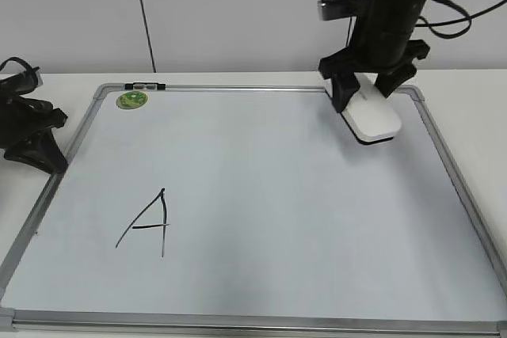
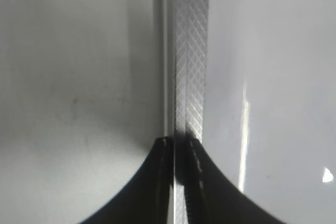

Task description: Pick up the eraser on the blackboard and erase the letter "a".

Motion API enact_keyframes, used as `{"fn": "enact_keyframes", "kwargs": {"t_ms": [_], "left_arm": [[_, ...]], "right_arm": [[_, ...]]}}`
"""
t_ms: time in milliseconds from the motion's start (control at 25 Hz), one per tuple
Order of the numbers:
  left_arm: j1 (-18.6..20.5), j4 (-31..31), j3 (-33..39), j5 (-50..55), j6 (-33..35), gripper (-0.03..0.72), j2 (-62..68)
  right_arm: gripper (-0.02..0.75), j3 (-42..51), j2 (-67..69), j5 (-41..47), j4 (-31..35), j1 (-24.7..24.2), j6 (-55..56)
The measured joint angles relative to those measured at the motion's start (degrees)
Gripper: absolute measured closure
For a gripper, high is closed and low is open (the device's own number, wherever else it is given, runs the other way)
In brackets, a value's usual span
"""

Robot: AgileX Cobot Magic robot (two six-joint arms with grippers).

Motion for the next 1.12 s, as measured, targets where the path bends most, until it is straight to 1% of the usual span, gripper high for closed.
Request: {"fn": "enact_keyframes", "kwargs": {"t_ms": [240,480,600,800,960,1120], "left_arm": [[0.00,0.00,0.00,0.00,0.00,0.659,0.10],[0.00,0.00,0.00,0.00,0.00,0.659,0.10],[0.00,0.00,0.00,0.00,0.00,0.659,0.10],[0.00,0.00,0.00,0.00,0.00,0.659,0.10],[0.00,0.00,0.00,0.00,0.00,0.659,0.10],[0.00,0.00,0.00,0.00,0.00,0.659,0.10]], "right_arm": [[0.209,2.91,-4.55,0.09,0.77,-5.02,0.00],[0.209,13.01,-9.23,0.09,2.60,-9.93,0.83],[0.209,19.18,-11.01,-1.43,2.69,-10.98,1.64],[0.209,26.73,-11.72,-7.73,3.67,-12.17,2.53],[0.209,27.94,-11.72,-10.64,3.76,-13.70,2.61],[0.209,28.03,-10.59,-12.95,3.76,-13.95,2.76]]}}
